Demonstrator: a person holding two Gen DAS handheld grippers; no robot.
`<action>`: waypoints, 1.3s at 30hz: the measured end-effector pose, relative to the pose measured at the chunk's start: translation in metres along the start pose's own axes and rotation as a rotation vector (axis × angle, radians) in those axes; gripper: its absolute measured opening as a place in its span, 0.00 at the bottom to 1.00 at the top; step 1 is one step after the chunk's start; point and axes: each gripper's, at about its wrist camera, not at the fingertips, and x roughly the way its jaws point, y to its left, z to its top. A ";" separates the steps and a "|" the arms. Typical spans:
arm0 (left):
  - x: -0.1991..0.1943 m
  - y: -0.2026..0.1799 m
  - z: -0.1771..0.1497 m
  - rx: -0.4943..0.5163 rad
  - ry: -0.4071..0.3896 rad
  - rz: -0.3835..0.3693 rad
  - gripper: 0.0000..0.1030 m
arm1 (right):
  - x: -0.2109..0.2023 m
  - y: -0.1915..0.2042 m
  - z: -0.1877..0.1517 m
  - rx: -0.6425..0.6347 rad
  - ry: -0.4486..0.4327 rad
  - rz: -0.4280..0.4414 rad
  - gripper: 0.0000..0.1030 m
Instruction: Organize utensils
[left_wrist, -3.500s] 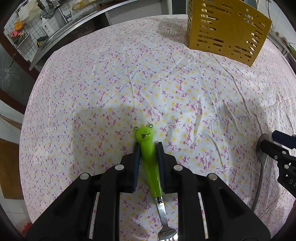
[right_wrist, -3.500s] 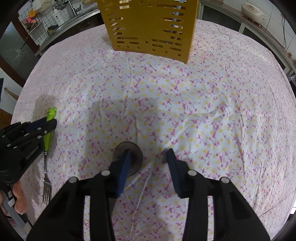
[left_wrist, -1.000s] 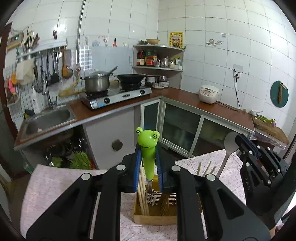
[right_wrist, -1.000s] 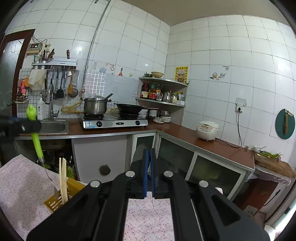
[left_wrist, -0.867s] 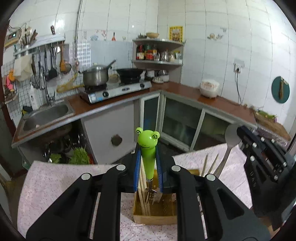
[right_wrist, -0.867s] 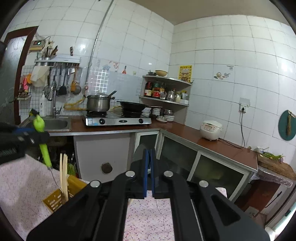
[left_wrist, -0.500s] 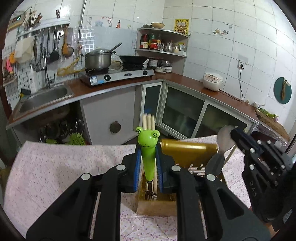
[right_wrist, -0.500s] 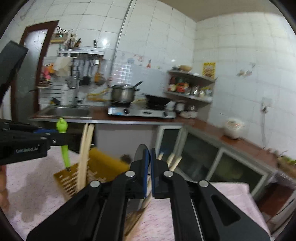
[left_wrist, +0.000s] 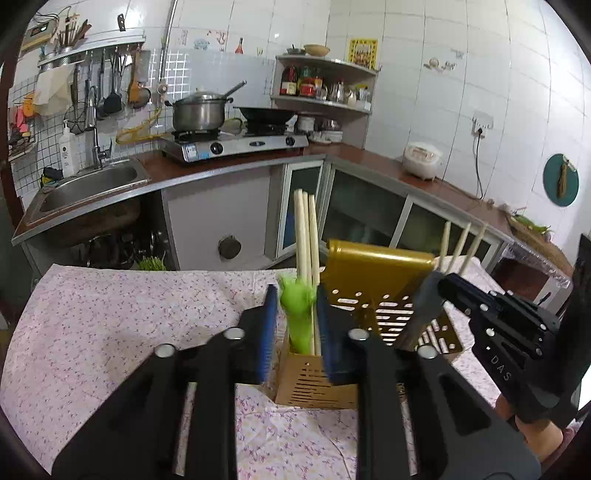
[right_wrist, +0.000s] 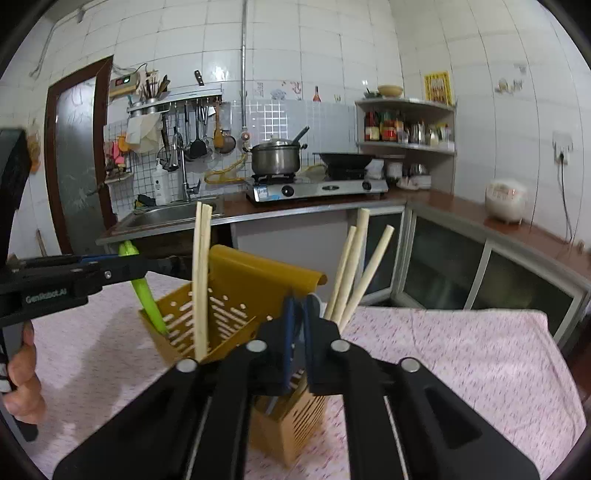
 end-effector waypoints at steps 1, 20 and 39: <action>-0.010 0.001 0.000 -0.005 -0.018 0.000 0.36 | -0.005 -0.001 0.002 0.016 -0.003 0.002 0.46; -0.174 0.019 -0.099 -0.004 -0.166 0.239 0.95 | -0.157 0.057 -0.065 0.015 -0.008 -0.248 0.96; -0.270 0.002 -0.213 -0.002 -0.170 0.302 0.95 | -0.280 0.111 -0.140 0.056 -0.031 -0.310 0.96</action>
